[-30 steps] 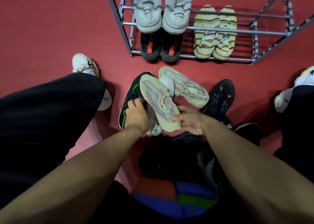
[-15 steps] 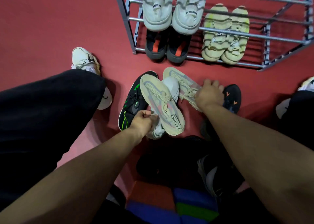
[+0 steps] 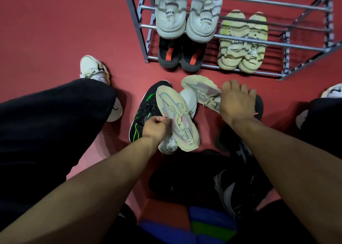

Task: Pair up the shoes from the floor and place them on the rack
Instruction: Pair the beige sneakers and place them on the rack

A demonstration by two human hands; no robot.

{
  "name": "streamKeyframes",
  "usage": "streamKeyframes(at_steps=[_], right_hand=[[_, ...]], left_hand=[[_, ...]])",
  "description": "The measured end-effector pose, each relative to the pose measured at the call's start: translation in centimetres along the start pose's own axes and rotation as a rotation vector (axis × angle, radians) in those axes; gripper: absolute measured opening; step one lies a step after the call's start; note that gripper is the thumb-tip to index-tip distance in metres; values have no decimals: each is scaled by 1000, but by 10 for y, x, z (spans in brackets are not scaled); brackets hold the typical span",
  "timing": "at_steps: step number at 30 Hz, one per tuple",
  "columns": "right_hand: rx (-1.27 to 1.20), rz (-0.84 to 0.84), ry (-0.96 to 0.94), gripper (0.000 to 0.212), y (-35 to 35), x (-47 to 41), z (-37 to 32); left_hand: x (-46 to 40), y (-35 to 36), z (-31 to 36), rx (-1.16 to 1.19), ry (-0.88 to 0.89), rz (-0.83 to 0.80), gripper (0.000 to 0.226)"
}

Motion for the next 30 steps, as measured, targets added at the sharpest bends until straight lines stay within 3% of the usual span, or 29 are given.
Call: streamKeyframes(at_steps=[3,6,8,10,13,18,20,22,25,27,30], right_hand=[[-46,35,176,24,-29,13,15],[-281,12,301,14,-39,28,24],[-471,-34,371,19,-35,40,19],[-644,-92,394,14,-25,51,4],[-780,-159,318,7,-12,62,-32],[-1110,-213,383,27,22,61,-58],[-986,-275,396,31,41,59,-52],[-747,-439,377,34,65,64,-48],[-605,-676,387,43,99,78,-48],[-659,-739,416,41,113,84,-48],[-895,-743,564,14,120,94,-42]], left_hand=[[9,11,15,39,3,-66,12],[30,33,27,130,-39,-287,22],[48,41,35,150,-43,-429,31],[58,44,42,175,-13,-498,30],[63,35,34,213,24,-433,32],[47,-16,10,266,-21,-199,10],[36,-41,3,315,-49,-128,18],[26,-62,-9,289,-98,-61,25],[16,-71,-21,259,-159,-23,27],[13,-65,-24,247,-181,-17,25],[15,-53,-26,233,-193,-24,20]])
Point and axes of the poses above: each hand's wrist, its own x-axis away from the middle knuckle, its own y-axis out of the palm, z = x × y, the point moved 8 cm from there along -x, towards the middle knuckle, and after that the axes turned 6 degrees about -x, right-handed, at the moved point
